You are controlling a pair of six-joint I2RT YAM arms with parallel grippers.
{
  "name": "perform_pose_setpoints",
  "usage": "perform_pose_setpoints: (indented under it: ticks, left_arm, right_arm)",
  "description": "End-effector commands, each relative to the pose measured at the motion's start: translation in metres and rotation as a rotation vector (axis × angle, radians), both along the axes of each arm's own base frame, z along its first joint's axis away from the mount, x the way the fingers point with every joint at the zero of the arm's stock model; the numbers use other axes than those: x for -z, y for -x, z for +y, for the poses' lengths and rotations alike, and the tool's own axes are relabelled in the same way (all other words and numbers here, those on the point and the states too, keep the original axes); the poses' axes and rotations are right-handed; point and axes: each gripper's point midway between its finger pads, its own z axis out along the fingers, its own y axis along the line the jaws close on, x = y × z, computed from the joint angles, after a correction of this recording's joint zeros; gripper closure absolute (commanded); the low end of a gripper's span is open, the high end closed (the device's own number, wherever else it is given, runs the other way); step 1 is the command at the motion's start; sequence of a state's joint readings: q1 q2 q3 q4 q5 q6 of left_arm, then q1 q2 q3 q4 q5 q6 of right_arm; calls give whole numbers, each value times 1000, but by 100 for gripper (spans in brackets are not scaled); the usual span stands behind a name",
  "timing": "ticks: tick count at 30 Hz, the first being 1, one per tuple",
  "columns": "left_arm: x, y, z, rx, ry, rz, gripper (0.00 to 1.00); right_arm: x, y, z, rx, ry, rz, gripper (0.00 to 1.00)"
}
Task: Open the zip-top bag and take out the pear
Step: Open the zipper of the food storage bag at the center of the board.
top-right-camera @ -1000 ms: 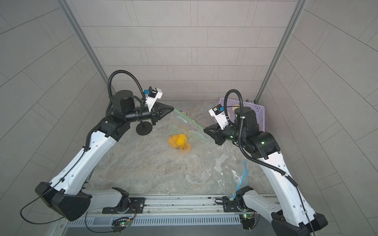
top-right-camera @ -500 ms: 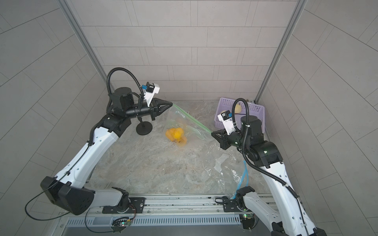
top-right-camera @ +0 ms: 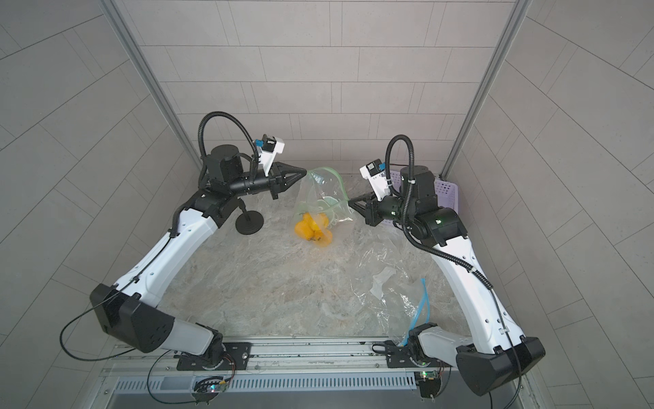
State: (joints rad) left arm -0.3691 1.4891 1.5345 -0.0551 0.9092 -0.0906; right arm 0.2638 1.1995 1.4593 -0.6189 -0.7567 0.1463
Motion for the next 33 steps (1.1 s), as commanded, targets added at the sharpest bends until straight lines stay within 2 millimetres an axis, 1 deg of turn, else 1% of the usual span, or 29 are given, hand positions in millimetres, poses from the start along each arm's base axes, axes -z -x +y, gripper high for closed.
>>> perform_pose_setpoints:
  ticks: [1,2,3,6,10,12,13,14,16,17,19,23,25,27,28,30,33]
  left_arm:
    - [-24,3,-7,36,49,-60,100]
    - [-20,3,-8,43,49,-50,100]
    - [-14,4,-10,49,46,-41,100]
    - [11,7,-16,64,30,4,100]
    - [42,15,-25,77,6,52,100]
    - [53,19,-30,88,-7,73,100]
    - [59,20,-33,96,-20,84,100]
    - [65,23,-36,105,-40,90,100]
    - [80,26,-42,117,-92,104,100]
    - [85,27,-45,124,-107,110,100]
    - [94,27,-48,137,-121,129,100]
    - [102,27,-52,154,-131,144,100]
    - [104,27,-53,159,-134,147,100]
    - [106,28,-55,165,-137,150,100]
    - [107,28,-55,165,-140,151,100]
    - [108,28,-56,166,-144,150,100]
    - [108,28,-56,167,-147,149,100]
  right_arm:
    - [-13,-5,5,-22,-10,-74,100]
    - [-6,-6,5,-17,-5,-59,100]
    - [6,-8,6,-7,-7,-32,100]
    - [48,-8,10,25,-40,55,100]
    - [102,8,24,55,-78,183,100]
    - [122,18,28,73,-56,214,97]
    - [132,22,26,104,-38,234,96]
    - [137,24,24,118,-36,251,95]
    - [143,28,14,172,-21,283,87]
    - [142,28,8,202,-18,285,83]
    - [135,32,-1,234,-30,281,68]
    - [120,37,-16,285,-35,258,57]
    - [114,36,-24,321,-21,258,57]
    - [108,35,-23,313,-35,265,60]
    - [105,35,-19,290,-43,270,63]
    - [101,34,-8,238,-68,297,74]
    - [108,30,-1,216,-70,338,85]
